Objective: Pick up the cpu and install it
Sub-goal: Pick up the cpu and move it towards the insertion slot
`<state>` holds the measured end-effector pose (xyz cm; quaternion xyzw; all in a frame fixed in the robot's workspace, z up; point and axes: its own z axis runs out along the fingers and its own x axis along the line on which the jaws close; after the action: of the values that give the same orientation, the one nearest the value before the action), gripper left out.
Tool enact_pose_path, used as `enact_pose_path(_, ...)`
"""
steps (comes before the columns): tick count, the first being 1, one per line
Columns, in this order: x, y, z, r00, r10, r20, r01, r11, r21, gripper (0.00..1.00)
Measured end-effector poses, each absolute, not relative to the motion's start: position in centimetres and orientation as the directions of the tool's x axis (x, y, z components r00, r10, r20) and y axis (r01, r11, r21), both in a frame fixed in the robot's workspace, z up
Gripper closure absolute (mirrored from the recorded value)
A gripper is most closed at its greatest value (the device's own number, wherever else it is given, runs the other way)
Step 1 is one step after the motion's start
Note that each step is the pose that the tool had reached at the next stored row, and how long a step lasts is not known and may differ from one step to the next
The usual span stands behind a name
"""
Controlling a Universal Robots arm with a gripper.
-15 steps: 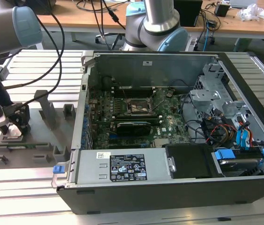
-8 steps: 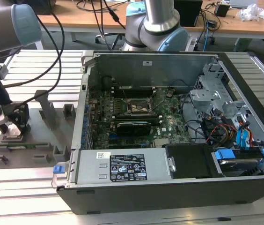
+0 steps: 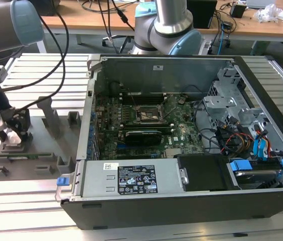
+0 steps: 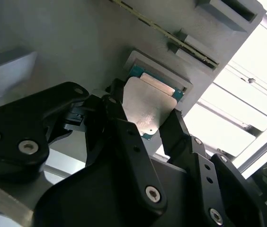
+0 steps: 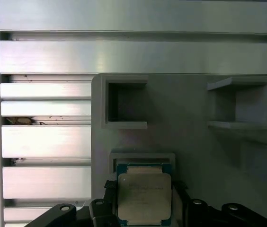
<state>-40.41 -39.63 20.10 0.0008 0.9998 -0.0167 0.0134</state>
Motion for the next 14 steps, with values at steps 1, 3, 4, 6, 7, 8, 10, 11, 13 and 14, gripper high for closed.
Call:
enact_pose_path(1, -40.4, -39.6, 20.2, -1.0, 0.001, -0.027, 0.002, 0.999, -0.034, 0.45)
enact_pose_path(3, -40.4, -39.6, 20.3, -1.0, 0.001, -0.027, 0.002, 0.999, -0.034, 0.45)
enact_pose_path(4, -40.4, -39.6, 20.5, -1.0, 0.001, -0.027, 0.002, 0.999, -0.035, 0.45)
enact_pose_path(6, -40.4, -39.6, 20.7, -1.0, 0.001, -0.027, 0.002, 0.999, -0.035, 0.45)
enact_pose_path(7, -40.4, -39.6, 20.8, -1.0, 0.001, -0.027, 0.002, 0.999, -0.036, 0.45)
enact_pose_path(8, -40.4, -39.6, 21.0, -1.0, 0.001, -0.027, 0.002, 0.999, -0.036, 0.45)
enact_pose_path(10, -40.4, -39.6, 21.2, -1.0, 0.001, -0.027, 0.002, 0.999, -0.036, 0.45)
enact_pose_path(11, -40.4, -39.6, 21.5, -1.0, 0.001, -0.027, 0.002, 0.999, -0.037, 0.45)
enact_pose_path(13, -40.4, -39.6, 22.0, -1.0, 0.001, -0.027, 0.002, 0.999, -0.037, 0.45)
enact_pose_path(14, -40.4, -39.6, 22.1, -1.0, 0.001, -0.027, 0.002, 0.999, -0.037, 0.45)
